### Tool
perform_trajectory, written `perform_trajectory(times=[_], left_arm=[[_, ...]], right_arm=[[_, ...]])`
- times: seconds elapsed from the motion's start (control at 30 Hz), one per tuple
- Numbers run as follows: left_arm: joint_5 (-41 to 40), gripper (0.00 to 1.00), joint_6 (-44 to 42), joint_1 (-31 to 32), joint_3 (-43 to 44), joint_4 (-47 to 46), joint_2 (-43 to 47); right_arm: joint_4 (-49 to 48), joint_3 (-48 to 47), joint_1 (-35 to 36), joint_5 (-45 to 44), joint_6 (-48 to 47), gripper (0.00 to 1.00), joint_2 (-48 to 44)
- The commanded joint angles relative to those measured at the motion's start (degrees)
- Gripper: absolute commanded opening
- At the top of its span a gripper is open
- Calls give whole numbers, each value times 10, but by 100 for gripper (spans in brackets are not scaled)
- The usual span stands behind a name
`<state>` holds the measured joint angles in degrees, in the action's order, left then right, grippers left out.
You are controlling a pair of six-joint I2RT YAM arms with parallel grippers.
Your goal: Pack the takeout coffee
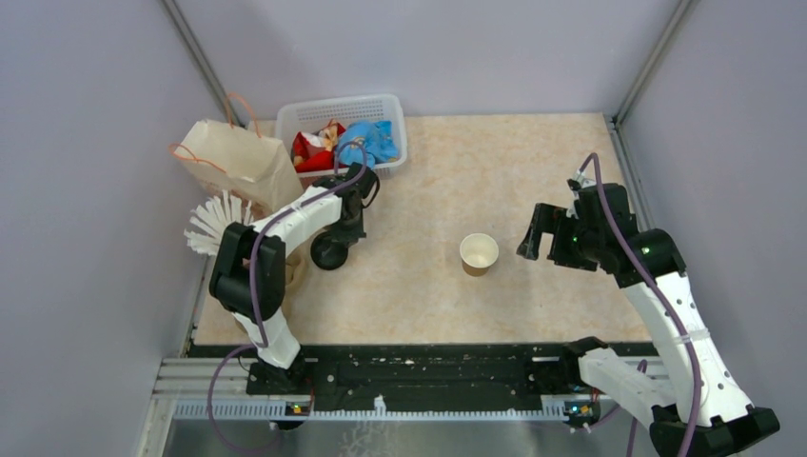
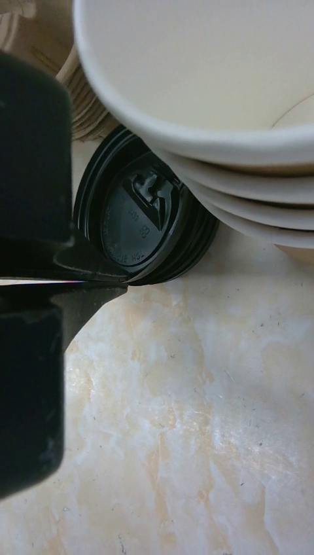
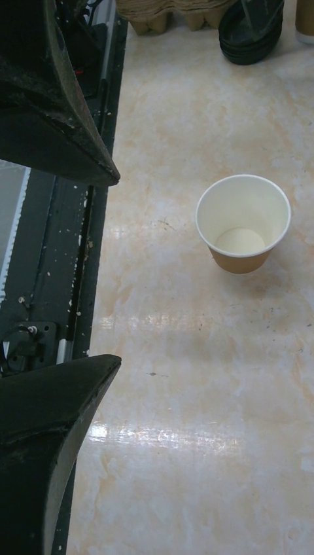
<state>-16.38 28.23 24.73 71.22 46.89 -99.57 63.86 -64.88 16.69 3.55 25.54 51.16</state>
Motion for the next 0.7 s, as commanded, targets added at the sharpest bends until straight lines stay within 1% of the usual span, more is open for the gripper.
perform_trajectory(times=[0.0,0.27,0.47,0.6,0.67], left_arm=[[-10,0,11,5,11,14,45],[-14,0,18,6,16,39,75],[5,0,26,7,27,70,110],[27,0,-9,8,15,51,116],[19,14,-10,7,19,49,96]], right_arm=[[-16,-2,-1,-2,-8,99,1],[-21,3,-1,2,-7,99,1],[-23,7,-1,5,-8,99,3],[-25,9,-1,10,-8,99,3],[-29,9,-1,14,-6,99,3]])
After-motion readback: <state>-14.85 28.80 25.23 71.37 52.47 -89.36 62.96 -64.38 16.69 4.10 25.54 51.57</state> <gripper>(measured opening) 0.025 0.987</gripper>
